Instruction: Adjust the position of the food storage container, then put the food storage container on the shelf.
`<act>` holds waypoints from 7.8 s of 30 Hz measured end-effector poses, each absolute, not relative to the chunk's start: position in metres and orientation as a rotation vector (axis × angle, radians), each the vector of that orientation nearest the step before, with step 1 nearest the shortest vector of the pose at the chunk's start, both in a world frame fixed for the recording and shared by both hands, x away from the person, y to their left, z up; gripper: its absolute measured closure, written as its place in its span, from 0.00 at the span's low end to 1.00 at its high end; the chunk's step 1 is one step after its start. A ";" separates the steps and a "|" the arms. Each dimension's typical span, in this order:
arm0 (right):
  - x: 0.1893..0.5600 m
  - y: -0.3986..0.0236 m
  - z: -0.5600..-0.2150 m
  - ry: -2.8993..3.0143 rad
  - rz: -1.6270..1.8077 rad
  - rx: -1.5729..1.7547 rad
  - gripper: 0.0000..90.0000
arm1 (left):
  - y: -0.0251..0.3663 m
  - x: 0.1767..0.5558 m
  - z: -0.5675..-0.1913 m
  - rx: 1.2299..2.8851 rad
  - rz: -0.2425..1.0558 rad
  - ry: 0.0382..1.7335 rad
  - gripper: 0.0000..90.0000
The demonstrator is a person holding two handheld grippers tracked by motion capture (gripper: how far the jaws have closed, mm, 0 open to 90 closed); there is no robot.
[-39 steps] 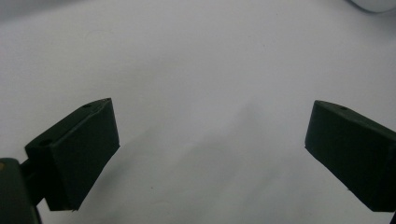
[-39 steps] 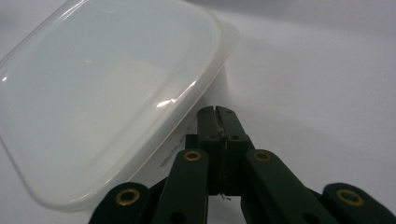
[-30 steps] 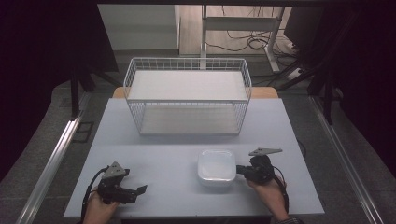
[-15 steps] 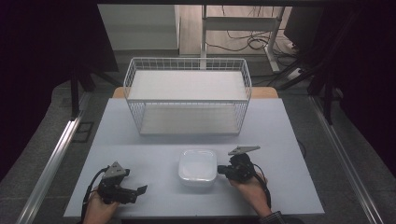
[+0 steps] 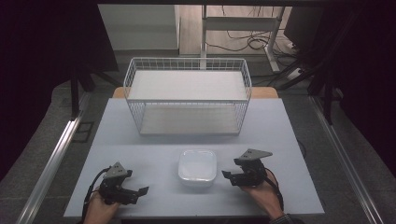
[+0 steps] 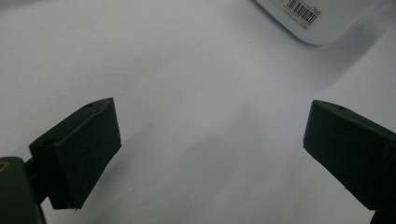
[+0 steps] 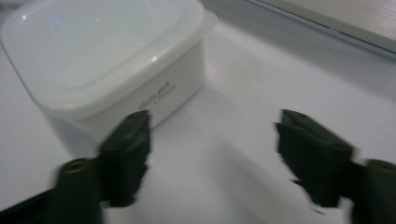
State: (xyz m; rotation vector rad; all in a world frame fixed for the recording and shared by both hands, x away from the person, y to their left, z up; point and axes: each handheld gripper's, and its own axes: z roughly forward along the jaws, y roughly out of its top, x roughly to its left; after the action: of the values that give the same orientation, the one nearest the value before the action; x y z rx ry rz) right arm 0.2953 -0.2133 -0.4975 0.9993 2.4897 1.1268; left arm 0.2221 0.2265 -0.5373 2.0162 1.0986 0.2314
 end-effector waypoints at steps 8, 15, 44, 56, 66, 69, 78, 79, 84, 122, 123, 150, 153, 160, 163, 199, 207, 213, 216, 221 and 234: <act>0.296 -0.224 -0.508 2.508 1.115 0.996 0.00 | 0.226 0.222 -0.538 2.024 0.249 1.098 0.04; 0.297 -0.225 -0.507 2.487 1.131 0.994 0.00 | 0.226 0.223 -0.538 2.012 0.245 1.099 0.04; 0.299 -0.196 -0.481 2.436 1.241 1.017 0.01 | 0.179 0.261 -0.509 1.983 0.151 0.937 0.09; 0.311 -0.176 -0.472 2.502 1.275 1.015 0.13 | 0.136 0.304 -0.490 1.997 0.094 0.859 0.09; 0.319 -0.164 -0.488 2.655 1.242 1.106 0.20 | 0.123 0.315 -0.515 2.014 -0.115 0.850 0.10; 0.318 -0.166 -0.491 2.704 1.295 1.157 0.26 | 0.123 0.310 -0.515 2.006 -0.170 0.848 0.18; 0.307 -0.184 -0.483 2.627 1.377 1.354 0.67 | 0.140 0.287 -0.505 1.968 -0.141 0.868 0.59; 0.306 -0.184 -0.482 2.618 1.374 1.360 0.68 | 0.140 0.286 -0.504 1.960 -0.142 0.881 0.61; 0.298 -0.186 -0.473 2.523 1.376 1.381 0.82 | 0.143 0.283 -0.500 1.896 -0.118 0.914 0.81; 0.311 -0.164 -0.424 2.345 1.443 1.112 0.87 | 0.158 0.295 -0.445 1.836 0.089 0.956 0.90; 0.312 -0.163 -0.422 2.342 1.446 1.109 0.87 | 0.158 0.296 -0.442 1.833 0.095 0.956 0.90; 0.357 -0.148 -0.337 2.259 1.539 1.025 0.87 | 0.172 0.330 -0.348 1.786 0.226 0.925 0.90; 0.363 -0.146 -0.327 2.247 1.549 1.016 0.87 | 0.174 0.335 -0.338 1.778 0.237 0.920 0.89; 0.379 -0.141 -0.304 2.217 1.572 1.015 0.87 | 0.179 0.351 -0.312 1.769 0.262 0.914 0.89; 0.387 -0.138 -0.296 2.202 1.569 1.009 0.86 | 0.180 0.361 -0.306 1.766 0.264 0.918 0.89; 0.448 -0.123 -0.292 2.232 1.483 1.156 0.71 | 0.168 0.421 -0.309 1.784 0.264 1.027 0.66; 0.456 -0.119 -0.294 2.233 1.461 1.166 0.63 | 0.165 0.429 -0.308 1.799 0.262 1.042 0.63; 0.460 -0.113 -0.295 2.218 1.408 1.145 0.57 | 0.162 0.434 -0.309 1.814 0.292 1.069 0.55; 0.461 -0.111 -0.296 2.202 1.378 1.139 0.56 | 0.163 0.438 -0.310 1.798 0.320 1.108 0.46; 0.462 -0.107 -0.299 2.144 1.356 1.131 0.56 | 0.163 0.444 -0.312 1.768 0.327 1.132 0.41; 0.460 -0.106 -0.295 2.106 1.369 1.105 0.40 | 0.156 0.437 -0.305 1.775 0.427 1.077 0.23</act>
State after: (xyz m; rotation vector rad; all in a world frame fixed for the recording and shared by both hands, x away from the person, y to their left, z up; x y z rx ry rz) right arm 0.4603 -0.1060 -0.2951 1.1051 2.1062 1.3688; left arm 0.4369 0.1558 -0.3051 1.7751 1.0769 0.4272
